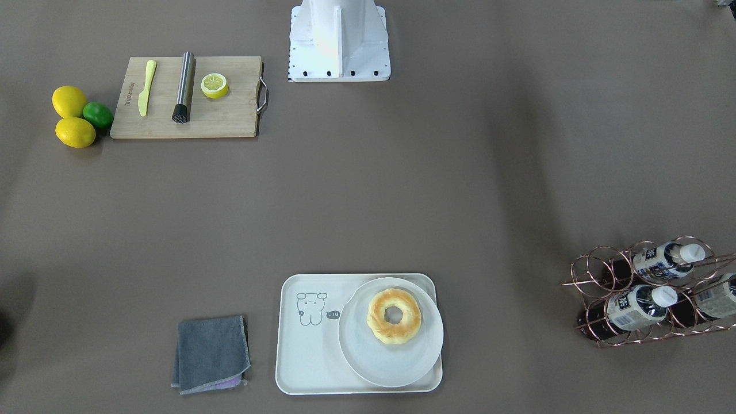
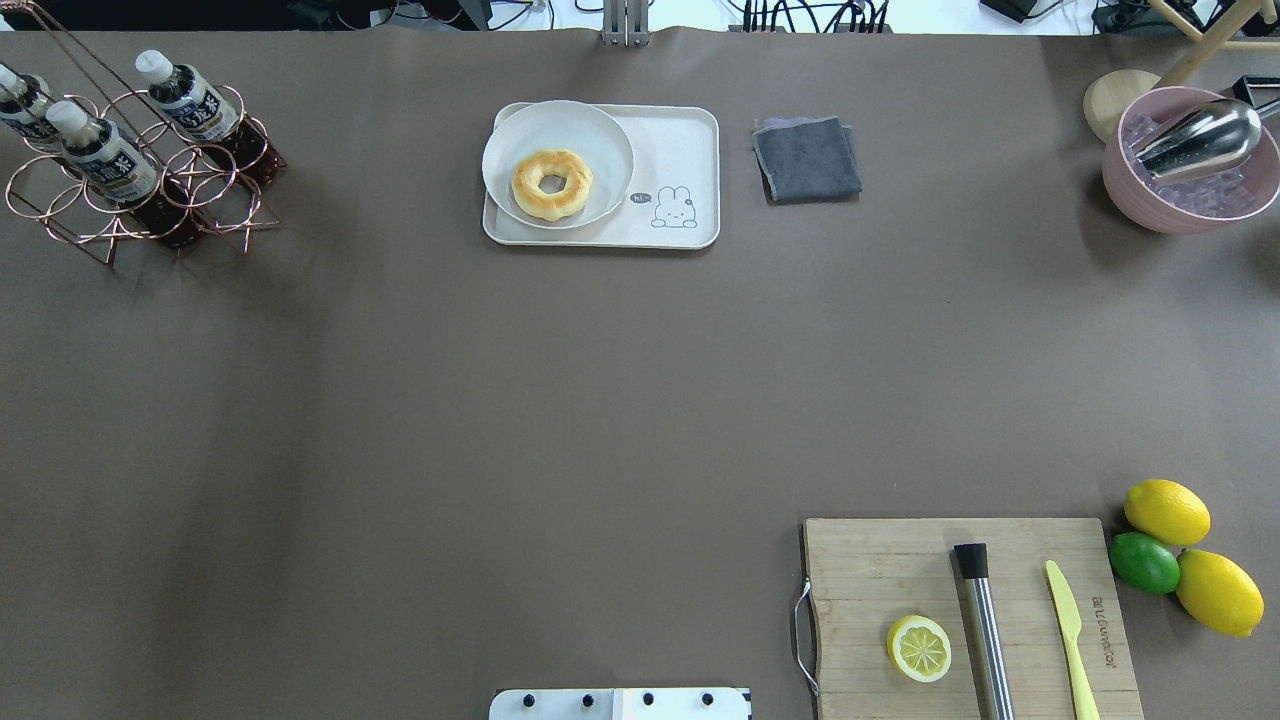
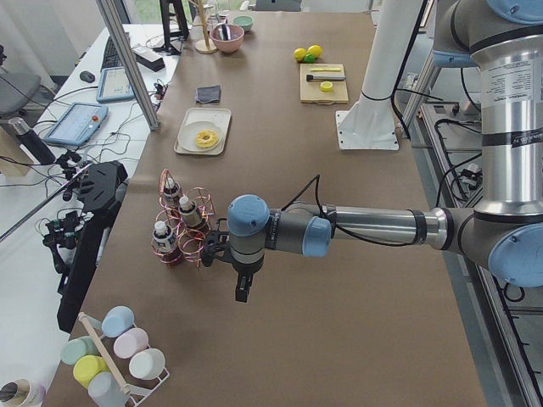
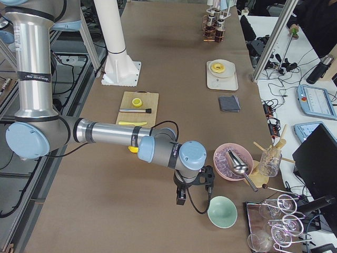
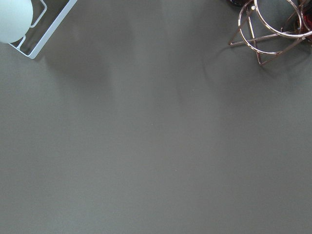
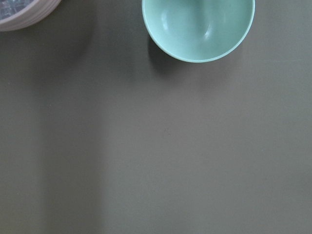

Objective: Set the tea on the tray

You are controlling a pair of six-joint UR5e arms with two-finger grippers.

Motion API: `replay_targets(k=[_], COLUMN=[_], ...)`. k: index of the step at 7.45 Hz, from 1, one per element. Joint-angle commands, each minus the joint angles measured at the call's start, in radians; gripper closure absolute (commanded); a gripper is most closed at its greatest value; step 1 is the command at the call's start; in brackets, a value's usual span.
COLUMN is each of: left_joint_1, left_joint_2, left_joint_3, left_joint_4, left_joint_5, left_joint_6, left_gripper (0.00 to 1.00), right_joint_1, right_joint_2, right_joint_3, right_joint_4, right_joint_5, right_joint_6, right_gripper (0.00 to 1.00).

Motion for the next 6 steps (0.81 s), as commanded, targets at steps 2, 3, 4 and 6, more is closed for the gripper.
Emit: replay_targets(k=[2,3,4,6], left_joint_1=[0.000,0.000,0.000,0.000], left_joint_2=[-0.002,-0.002,-0.003,-0.003], left_joint_3=[0.008,0.005,0.008,0.011], left_joint_4=[0.000,0.000,0.000,0.000], left_joint_5=[-0.001,-0.001,0.000,0.000], left_joint_6=[0.001,0.000,0.000,0.000], left_gripper=[0.02,0.02,0.02,0.02], right_joint_1=[-0.001,-0.001,-0.001,-0.001], right_joint_2=[0.000,0.000,0.001,0.001], right_joint_3=[0.000,0.000,0.000,0.000], right_joint_4=[0.000,0.000,0.000,0.000], right_joint_5=[0.002,0.002,0.003,0.005], right_joint_6=[0.002,0.002,0.002,0.002], right_gripper=[0.00,0.00,0.00,0.00])
